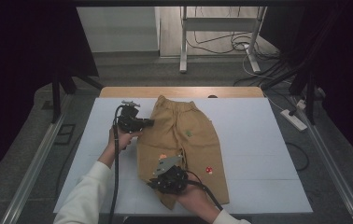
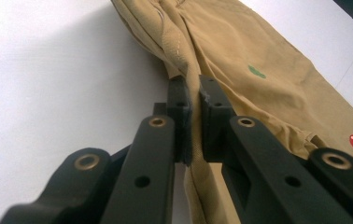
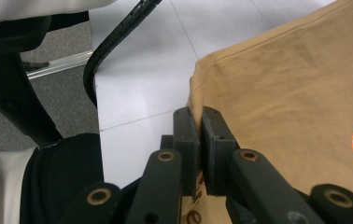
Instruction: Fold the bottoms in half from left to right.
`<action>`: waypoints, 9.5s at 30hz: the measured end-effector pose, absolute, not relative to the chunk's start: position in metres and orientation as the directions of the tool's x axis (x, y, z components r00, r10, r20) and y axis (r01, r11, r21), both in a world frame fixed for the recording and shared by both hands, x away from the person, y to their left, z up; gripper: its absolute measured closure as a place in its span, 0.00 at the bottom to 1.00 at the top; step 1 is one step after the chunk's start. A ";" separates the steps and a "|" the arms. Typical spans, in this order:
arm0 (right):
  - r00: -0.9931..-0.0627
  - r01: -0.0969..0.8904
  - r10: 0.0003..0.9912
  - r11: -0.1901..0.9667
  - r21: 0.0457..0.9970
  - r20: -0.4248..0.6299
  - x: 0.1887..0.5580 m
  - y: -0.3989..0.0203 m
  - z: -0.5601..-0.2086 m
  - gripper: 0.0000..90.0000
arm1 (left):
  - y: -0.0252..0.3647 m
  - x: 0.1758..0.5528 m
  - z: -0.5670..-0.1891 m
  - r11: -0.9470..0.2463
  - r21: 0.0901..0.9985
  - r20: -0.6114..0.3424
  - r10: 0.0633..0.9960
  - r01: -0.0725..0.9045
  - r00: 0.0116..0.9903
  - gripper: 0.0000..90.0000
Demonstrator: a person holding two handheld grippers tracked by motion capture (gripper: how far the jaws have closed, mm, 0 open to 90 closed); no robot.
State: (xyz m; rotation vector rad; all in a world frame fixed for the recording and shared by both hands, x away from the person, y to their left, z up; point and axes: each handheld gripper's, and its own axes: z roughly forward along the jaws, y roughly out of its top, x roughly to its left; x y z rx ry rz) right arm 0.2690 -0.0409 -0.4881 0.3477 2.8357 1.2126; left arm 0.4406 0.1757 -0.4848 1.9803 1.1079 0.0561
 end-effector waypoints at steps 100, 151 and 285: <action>-0.899 0.334 0.430 0.545 0.769 0.086 0.267 -0.159 -0.474 0.96 | 0.140 0.436 -0.455 -0.214 0.749 -0.355 0.670 0.627 0.652 0.92; -0.847 0.395 0.521 0.492 0.776 0.101 0.257 -0.209 -0.469 0.96 | 0.089 0.450 -0.465 -0.248 0.749 -0.347 0.643 0.614 0.683 0.90; -0.874 0.361 0.483 0.719 0.594 -0.052 0.281 -0.128 -0.522 0.44 | 0.144 0.353 -0.492 -0.397 0.697 -0.170 0.718 0.597 0.675 0.25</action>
